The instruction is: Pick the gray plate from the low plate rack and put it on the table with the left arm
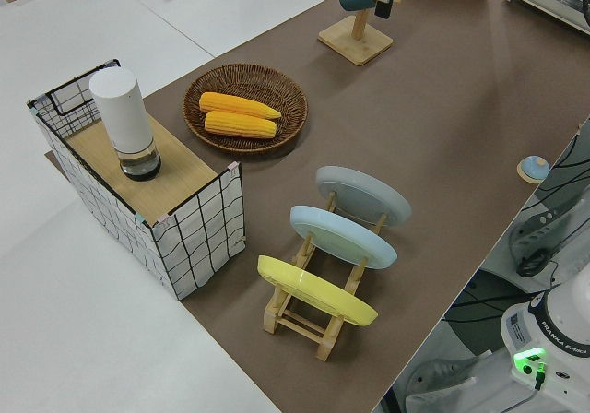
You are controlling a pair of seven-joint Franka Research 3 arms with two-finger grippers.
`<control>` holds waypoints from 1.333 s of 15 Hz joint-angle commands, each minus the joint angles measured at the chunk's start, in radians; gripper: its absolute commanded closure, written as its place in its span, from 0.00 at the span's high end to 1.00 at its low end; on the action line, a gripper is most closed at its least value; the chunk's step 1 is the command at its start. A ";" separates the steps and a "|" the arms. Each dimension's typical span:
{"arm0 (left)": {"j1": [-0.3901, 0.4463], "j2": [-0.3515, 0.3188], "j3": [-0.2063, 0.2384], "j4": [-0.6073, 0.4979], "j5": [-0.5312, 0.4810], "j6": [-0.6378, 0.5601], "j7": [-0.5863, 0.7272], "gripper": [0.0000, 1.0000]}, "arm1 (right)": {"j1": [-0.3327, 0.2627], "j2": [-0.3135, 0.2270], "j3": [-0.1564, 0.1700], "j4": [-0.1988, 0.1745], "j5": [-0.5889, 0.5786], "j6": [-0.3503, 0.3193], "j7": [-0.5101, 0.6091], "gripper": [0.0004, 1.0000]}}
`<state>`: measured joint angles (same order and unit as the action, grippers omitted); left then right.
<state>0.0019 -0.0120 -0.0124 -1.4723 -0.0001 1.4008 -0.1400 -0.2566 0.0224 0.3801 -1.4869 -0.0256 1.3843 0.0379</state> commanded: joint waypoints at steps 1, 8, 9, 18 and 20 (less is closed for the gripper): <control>-0.016 0.000 0.006 -0.011 0.023 -0.008 -0.015 1.00 | -0.026 -0.002 0.023 0.010 -0.007 -0.014 0.013 0.98; -0.013 -0.035 0.003 -0.170 0.215 0.029 0.000 1.00 | -0.026 -0.002 0.023 0.010 -0.007 -0.014 0.013 0.98; -0.011 -0.043 0.003 -0.206 0.238 0.044 -0.003 1.00 | -0.026 -0.002 0.023 0.010 -0.007 -0.014 0.013 0.98; -0.002 -0.109 0.011 -0.506 0.427 0.208 -0.004 1.00 | -0.026 -0.002 0.023 0.010 -0.007 -0.014 0.013 0.98; -0.002 -0.109 0.023 -0.546 0.451 0.214 -0.006 1.00 | -0.026 -0.002 0.023 0.010 -0.007 -0.014 0.013 0.98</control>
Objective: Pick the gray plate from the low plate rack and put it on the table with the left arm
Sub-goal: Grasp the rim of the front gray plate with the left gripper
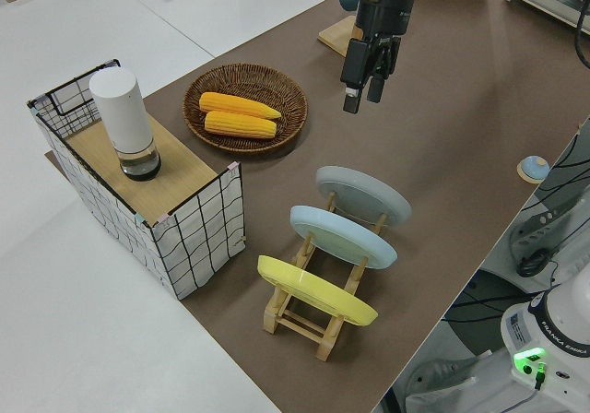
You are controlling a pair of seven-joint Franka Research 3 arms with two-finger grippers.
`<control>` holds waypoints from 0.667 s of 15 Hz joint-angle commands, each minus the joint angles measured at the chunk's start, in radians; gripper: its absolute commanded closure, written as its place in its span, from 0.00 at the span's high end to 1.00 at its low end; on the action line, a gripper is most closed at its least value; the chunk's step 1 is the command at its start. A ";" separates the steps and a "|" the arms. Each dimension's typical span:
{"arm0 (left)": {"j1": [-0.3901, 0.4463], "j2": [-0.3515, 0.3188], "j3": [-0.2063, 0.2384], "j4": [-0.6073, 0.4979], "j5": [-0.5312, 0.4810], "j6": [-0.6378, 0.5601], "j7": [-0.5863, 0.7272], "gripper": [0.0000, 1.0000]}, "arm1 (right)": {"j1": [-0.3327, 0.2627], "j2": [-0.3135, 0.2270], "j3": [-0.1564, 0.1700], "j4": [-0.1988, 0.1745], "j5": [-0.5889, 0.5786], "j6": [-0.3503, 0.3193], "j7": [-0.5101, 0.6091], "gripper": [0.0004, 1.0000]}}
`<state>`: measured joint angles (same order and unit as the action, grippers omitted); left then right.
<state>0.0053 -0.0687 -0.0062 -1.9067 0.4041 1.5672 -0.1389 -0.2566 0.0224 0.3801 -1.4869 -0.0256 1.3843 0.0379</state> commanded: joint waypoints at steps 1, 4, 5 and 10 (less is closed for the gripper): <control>-0.005 -0.051 0.026 -0.132 0.056 0.047 -0.013 1.00 | -0.026 -0.002 0.023 0.010 -0.007 -0.014 0.013 0.98; -0.004 -0.039 0.068 -0.179 0.058 0.047 -0.018 1.00 | -0.026 -0.002 0.023 0.010 -0.007 -0.014 0.013 0.98; -0.002 -0.031 0.081 -0.196 0.058 0.048 -0.019 1.00 | -0.026 -0.002 0.023 0.010 -0.007 -0.014 0.013 0.98; 0.009 0.006 0.106 -0.201 0.041 0.076 -0.059 0.54 | -0.026 -0.002 0.023 0.010 -0.007 -0.014 0.013 0.98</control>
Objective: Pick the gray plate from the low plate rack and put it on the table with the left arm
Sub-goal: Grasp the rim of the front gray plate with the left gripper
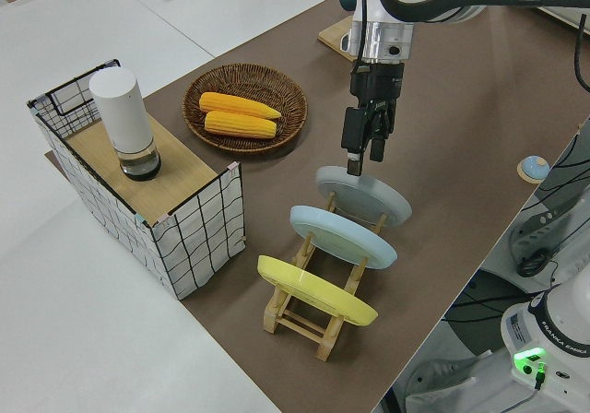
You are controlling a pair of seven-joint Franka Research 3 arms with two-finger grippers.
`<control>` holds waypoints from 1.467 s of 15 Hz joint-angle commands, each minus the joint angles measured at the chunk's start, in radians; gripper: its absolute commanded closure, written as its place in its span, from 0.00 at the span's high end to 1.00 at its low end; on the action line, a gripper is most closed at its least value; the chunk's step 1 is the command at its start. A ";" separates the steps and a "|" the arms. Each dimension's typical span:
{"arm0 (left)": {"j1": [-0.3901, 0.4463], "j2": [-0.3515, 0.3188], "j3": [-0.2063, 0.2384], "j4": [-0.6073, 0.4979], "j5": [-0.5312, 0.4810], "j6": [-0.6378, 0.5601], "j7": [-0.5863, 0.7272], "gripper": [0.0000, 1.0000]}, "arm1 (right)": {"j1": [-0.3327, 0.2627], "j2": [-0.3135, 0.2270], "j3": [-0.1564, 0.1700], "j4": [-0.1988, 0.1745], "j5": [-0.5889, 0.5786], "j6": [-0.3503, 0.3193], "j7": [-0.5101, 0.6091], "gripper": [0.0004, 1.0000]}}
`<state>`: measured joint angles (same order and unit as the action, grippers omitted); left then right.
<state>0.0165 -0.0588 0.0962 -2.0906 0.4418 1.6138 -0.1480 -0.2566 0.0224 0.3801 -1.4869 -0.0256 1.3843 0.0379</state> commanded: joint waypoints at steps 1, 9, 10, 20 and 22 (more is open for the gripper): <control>-0.001 -0.004 0.003 -0.017 0.000 0.032 -0.068 0.21 | -0.026 -0.002 0.023 0.010 -0.007 -0.014 0.013 0.98; -0.004 -0.009 0.003 -0.006 -0.009 0.031 -0.065 0.00 | -0.026 -0.002 0.023 0.010 -0.007 -0.014 0.013 0.98; -0.004 -0.010 0.003 0.000 -0.009 0.028 -0.064 0.00 | -0.026 -0.002 0.023 0.010 -0.007 -0.014 0.013 0.98; -0.015 -0.023 -0.016 0.179 -0.099 -0.163 -0.002 0.00 | -0.026 -0.002 0.023 0.010 -0.007 -0.014 0.013 0.98; -0.015 -0.024 -0.007 0.205 -0.185 -0.163 -0.001 0.00 | -0.026 -0.002 0.023 0.010 -0.007 -0.014 0.013 0.98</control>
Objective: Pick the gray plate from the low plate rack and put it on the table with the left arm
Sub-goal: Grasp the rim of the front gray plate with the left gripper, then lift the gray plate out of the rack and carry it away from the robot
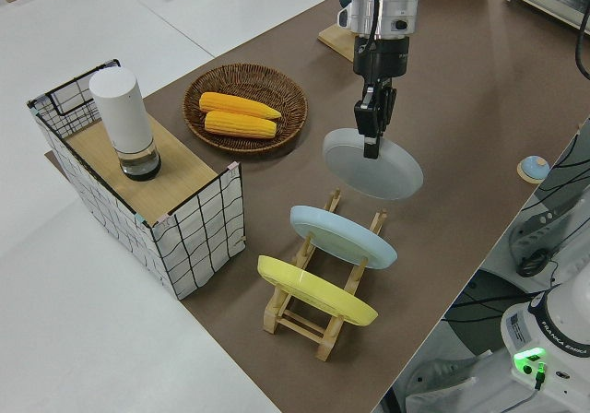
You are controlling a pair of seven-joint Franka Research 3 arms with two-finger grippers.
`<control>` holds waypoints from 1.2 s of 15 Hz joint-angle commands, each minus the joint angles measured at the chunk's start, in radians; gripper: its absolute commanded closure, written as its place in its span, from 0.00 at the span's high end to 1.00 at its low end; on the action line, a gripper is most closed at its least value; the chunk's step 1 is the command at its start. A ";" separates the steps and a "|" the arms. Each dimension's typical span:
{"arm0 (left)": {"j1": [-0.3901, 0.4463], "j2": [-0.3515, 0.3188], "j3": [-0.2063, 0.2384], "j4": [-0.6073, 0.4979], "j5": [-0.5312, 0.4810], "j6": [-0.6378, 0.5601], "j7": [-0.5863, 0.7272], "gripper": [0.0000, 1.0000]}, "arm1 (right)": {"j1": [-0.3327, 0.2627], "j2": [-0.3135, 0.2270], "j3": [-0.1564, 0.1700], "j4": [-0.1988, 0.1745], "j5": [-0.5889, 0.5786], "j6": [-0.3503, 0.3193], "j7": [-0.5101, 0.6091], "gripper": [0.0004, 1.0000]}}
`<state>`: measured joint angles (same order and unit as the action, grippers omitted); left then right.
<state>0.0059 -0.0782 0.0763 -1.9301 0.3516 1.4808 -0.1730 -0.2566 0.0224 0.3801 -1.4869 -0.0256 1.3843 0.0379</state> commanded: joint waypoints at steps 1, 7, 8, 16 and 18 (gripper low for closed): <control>-0.004 -0.008 0.014 0.045 -0.173 -0.028 0.023 0.00 | -0.026 -0.002 0.023 0.010 -0.007 -0.014 0.013 0.98; -0.003 -0.031 0.011 -0.016 -0.434 0.096 0.021 0.00 | -0.026 -0.002 0.023 0.010 -0.007 -0.014 0.013 0.98; -0.006 -0.035 0.010 -0.030 -0.465 0.116 0.017 0.00 | -0.026 -0.002 0.023 0.010 -0.007 -0.014 0.013 0.98; -0.006 -0.138 -0.068 -0.286 -0.506 0.392 -0.037 0.00 | -0.026 -0.002 0.023 0.010 -0.007 -0.014 0.013 0.98; -0.006 -0.153 -0.104 -0.355 -0.510 0.472 -0.078 0.00 | -0.026 -0.002 0.023 0.010 -0.007 -0.014 0.013 0.98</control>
<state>0.0053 -0.1516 0.0080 -2.1377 -0.1356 1.8300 -0.1968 -0.2566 0.0224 0.3801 -1.4869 -0.0256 1.3843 0.0379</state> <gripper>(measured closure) 0.877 0.013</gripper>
